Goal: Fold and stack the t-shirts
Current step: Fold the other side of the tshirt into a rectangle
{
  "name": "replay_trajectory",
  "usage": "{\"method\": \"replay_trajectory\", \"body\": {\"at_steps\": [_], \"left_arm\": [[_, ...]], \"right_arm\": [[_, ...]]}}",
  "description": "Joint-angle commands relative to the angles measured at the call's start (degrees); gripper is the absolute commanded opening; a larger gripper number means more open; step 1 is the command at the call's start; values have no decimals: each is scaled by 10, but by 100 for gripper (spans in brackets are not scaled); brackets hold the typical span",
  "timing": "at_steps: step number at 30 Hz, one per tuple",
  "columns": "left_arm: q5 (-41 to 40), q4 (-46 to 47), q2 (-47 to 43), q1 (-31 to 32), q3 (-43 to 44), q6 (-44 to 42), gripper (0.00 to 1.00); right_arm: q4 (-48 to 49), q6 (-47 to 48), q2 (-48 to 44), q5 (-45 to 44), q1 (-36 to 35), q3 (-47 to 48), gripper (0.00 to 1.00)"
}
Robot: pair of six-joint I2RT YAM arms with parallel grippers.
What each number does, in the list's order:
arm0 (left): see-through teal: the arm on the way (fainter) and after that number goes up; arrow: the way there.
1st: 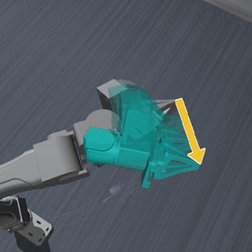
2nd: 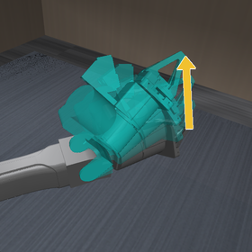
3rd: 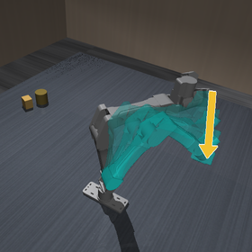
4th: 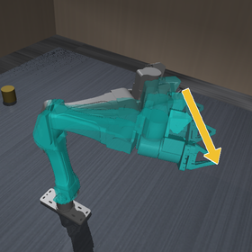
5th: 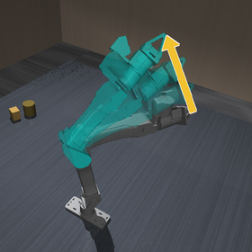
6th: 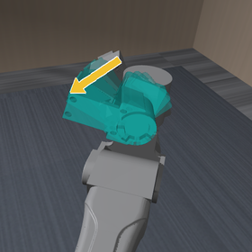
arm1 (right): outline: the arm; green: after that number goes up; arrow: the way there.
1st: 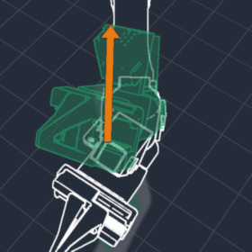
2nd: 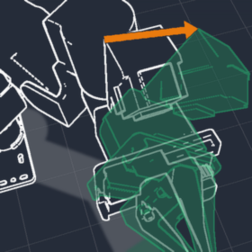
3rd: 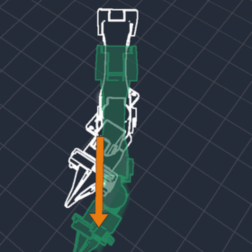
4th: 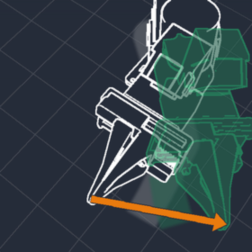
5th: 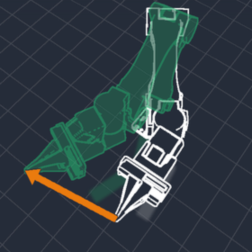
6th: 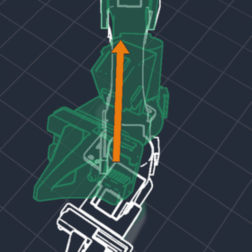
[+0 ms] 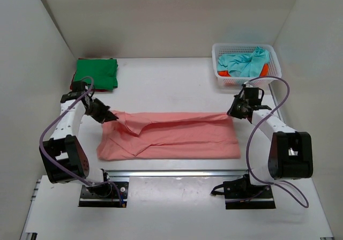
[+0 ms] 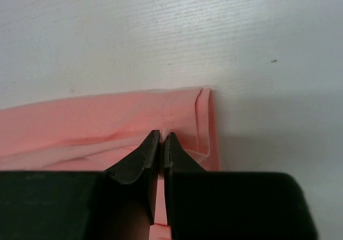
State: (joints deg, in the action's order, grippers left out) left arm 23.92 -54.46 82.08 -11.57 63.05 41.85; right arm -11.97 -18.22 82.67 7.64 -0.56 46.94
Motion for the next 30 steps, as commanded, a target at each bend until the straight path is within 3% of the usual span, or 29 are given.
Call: {"method": "replay_trajectory", "body": {"at_steps": [1,10,17,20,21,22,25,28,30], "left_arm": [[-7,-20,-40,-4,-12,-9,0],[-31,-35,-64,-6,-47,-5,0],[-73,-65,-76,-16,-54,3,2],[-111,-78,-78,-20,-33,4,16],[-119,-79,-78,-22,-25,4,35],[-123,-82,-76,-22,-19,5,47],[-105,-66,-63,-22,-12,10,56],[-69,-48,-59,-18,-20,20,60],[-57,-25,-64,-7,-31,40,59]], "right_arm": [[19,4,-38,5,18,-25,0],[28,6,-66,9,22,-85,0],[-16,-2,-97,-13,7,-99,10],[-60,-15,-143,-31,-11,-111,10],[-72,-23,-164,-39,-15,-119,15],[-75,-31,-193,-33,-19,-127,22],[-87,-33,-227,-24,0,-145,40],[-85,-17,-226,-18,25,-140,49],[-75,-6,-219,-22,24,-134,50]]}}
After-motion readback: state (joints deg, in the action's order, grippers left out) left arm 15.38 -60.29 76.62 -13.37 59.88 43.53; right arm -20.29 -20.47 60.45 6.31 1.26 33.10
